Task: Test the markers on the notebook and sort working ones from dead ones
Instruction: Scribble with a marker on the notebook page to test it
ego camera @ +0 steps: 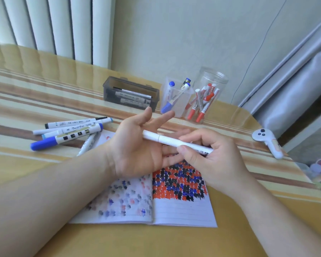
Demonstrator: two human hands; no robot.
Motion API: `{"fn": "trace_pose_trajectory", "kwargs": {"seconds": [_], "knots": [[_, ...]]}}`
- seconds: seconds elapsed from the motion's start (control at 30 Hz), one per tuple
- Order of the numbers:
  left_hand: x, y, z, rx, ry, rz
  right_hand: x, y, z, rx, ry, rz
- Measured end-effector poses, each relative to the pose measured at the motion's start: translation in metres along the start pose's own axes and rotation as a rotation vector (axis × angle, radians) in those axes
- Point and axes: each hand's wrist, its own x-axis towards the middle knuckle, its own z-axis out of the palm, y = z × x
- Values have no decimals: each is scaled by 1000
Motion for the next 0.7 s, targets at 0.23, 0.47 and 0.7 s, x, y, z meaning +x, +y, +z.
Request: {"fn": "trace_pose_trajectory", "kwargs": {"seconds": [0.23,0.47,0.7], "knots": [[-2,-7,1,185,-27,34,16,-14,-2,-149,-5,33],[-8,-9,-12,1835,-122,638,-44,20,-9,-167,-113,273],[-10,-36,16,2314,-19,396,-178,32,-77,-268,70,411]]}}
